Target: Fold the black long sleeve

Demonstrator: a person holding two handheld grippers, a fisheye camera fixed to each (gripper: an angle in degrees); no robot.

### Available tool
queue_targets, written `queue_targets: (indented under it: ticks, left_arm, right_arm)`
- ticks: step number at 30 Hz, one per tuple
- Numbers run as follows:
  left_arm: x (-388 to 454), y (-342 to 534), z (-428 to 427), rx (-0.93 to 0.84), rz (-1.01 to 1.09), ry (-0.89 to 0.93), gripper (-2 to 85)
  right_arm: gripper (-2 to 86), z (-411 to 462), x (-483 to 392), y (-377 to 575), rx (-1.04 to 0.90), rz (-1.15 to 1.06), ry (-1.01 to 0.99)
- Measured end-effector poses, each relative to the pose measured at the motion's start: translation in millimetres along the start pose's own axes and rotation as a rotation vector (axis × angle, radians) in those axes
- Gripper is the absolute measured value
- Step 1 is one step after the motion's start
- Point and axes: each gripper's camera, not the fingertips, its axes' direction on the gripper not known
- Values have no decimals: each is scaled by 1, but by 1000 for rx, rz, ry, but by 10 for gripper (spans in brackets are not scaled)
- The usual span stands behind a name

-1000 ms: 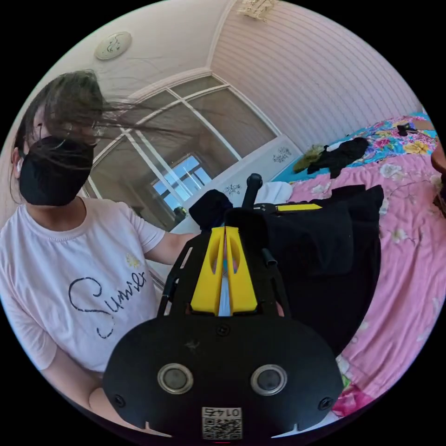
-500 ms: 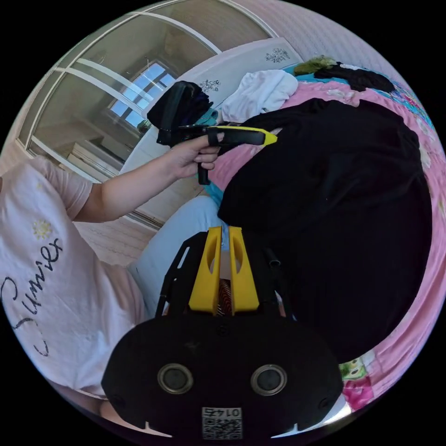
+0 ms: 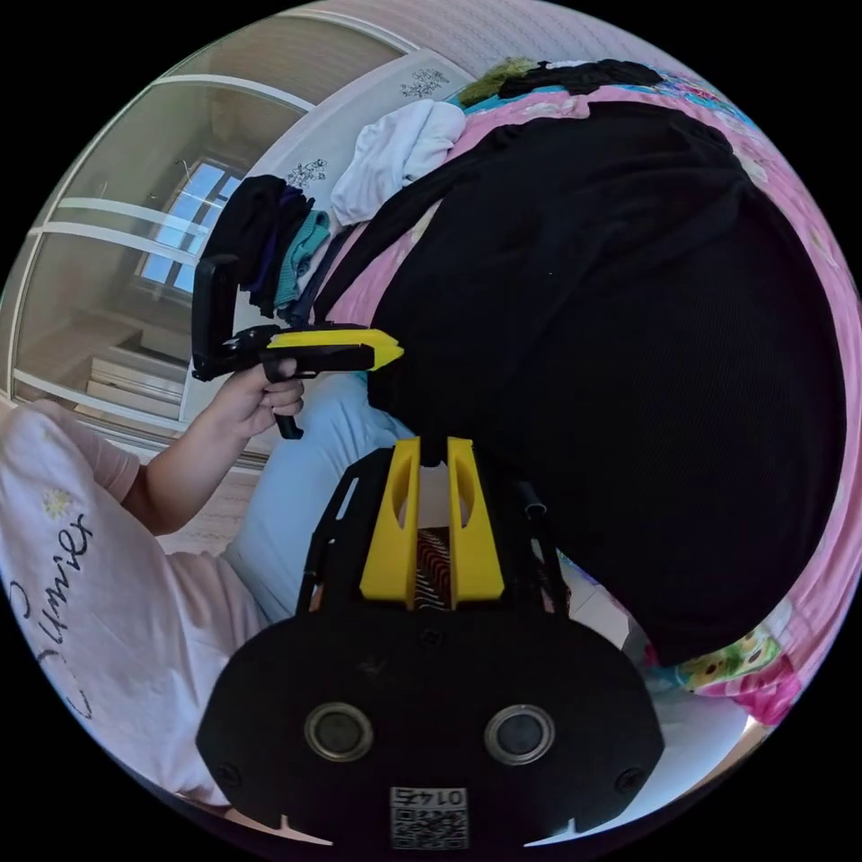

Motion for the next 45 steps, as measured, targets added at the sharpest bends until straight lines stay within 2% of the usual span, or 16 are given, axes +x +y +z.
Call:
queue_targets:
  ticks: [9, 12, 15, 17, 20, 25, 28, 31, 33, 35, 39, 42, 45]
  left_arm:
    - [-35, 12, -14, -27, -58, -62, -5]
    - [-38, 19, -21, -2, -40, -21, 14]
    - [-37, 20, -8, -69, -11, -17, 18]
    - [-40, 16, -5, -108, -28, -50, -1]
    - [-40, 17, -20, -44, -3, -33, -7]
    - [-46, 19, -10, -156, -12, -26, -10]
    - [-53, 16, -21, -120, -79, -53, -10]
    - [-77, 22, -51, -4, -216, -61, -10]
    - [-87, 23, -74, 94, -259, -68, -10]
    - [-86, 9, -90, 162, -210, -78, -10]
    - [-67, -47, -77, 163, -94, -47, -10]
    - [-36, -109, -52, 220, 44, 85, -10]
    - [4, -176, -20, 251, 170, 69, -10]
  right_arm:
    - [65, 44, 1, -44, -78, 15, -32]
    - [65, 66, 2, -59, -121, 12, -23]
    - [42, 83, 3, -71, -177, -1, -4]
    - [19, 79, -1, -73, -146, -32, -4]
    - [5, 68, -6, -73, -159, -82, 37]
    - [0, 60, -2, -75, -179, -73, 11]
    - [3, 72, -4, -77, -257, -69, 13]
    - [14, 60, -15, -75, -319, -107, 115]
    - [27, 23, -20, -72, -253, -162, 246]
    - [42, -13, -12, -75, -170, -154, 358]
    - [69, -92, 24, -98, 68, -67, 521]
    - [78, -124, 47, -121, 185, -9, 599]
    - [85, -143, 70, -141, 241, 50, 596]
